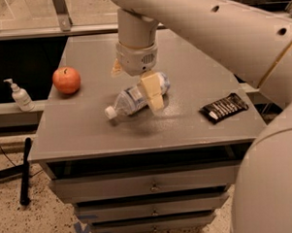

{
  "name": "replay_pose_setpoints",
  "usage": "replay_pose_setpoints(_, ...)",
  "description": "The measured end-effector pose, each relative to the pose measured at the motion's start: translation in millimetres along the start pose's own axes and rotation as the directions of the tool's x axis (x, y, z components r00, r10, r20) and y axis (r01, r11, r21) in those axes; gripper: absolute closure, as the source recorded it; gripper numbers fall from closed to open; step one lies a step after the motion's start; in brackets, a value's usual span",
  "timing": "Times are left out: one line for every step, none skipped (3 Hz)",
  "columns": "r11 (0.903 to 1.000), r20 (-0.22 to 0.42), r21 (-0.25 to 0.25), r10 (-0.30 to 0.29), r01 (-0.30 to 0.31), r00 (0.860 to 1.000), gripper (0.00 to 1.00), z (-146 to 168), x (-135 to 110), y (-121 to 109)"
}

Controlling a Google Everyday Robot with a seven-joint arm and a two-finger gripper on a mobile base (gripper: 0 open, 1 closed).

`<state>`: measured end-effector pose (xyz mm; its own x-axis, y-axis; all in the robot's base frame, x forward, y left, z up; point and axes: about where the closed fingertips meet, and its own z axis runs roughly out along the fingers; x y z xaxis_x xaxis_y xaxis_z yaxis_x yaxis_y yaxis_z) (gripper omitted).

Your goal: Knock blue plastic bottle over

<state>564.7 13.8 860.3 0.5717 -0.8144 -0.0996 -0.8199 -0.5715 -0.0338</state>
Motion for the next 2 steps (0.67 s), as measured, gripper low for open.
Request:
replay_pose_setpoints(0.9990,0.059,0.000,0.046,-0.046,0.997,0.00,-3,10,0)
replay_pose_setpoints(0.9876,0.177,0.031,0.146,-0.154,0.973,0.00,-18,46,1)
